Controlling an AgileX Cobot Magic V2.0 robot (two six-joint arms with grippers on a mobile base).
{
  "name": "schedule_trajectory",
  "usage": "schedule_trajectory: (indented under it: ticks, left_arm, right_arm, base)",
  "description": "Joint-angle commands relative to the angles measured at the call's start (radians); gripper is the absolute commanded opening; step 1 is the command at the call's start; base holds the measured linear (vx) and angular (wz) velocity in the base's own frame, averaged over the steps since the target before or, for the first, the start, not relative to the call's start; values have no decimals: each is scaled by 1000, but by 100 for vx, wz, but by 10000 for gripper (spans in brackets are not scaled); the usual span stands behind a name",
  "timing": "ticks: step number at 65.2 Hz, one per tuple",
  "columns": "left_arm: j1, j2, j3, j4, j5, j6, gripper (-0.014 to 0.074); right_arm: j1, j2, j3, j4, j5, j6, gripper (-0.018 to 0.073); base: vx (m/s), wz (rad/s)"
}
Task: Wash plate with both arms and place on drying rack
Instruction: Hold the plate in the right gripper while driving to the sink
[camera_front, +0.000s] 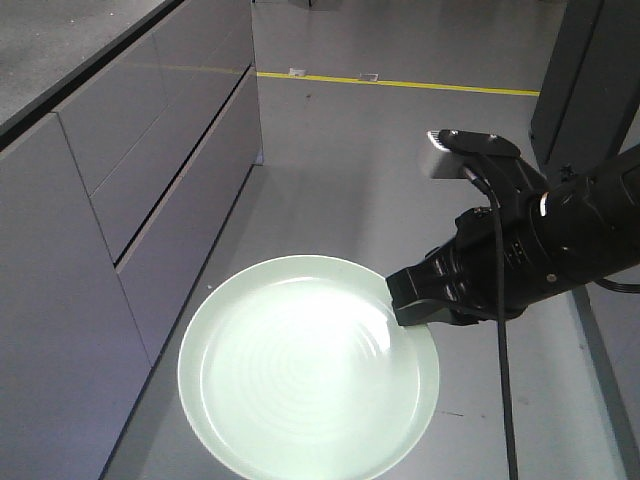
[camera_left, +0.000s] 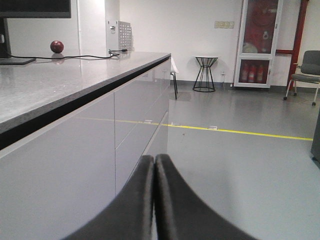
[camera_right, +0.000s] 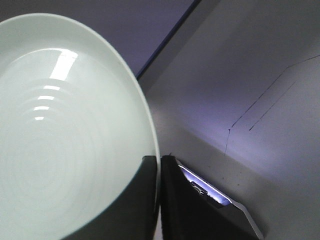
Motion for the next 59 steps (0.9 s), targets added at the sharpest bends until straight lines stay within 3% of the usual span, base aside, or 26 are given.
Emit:
schedule_trajectory:
  ticks: [1, 59]
  left_arm:
    - [-7, -14, -22, -10, -74, 0, -6]
    - [-7, -14, -22, -10, -74, 0, -6]
  right_arm:
    - [-1, -31, -24, 33, -31, -7, -8]
    - [-1, -31, -24, 33, -31, -7, -8]
  base:
    - [26, -2]
    - [24, -5]
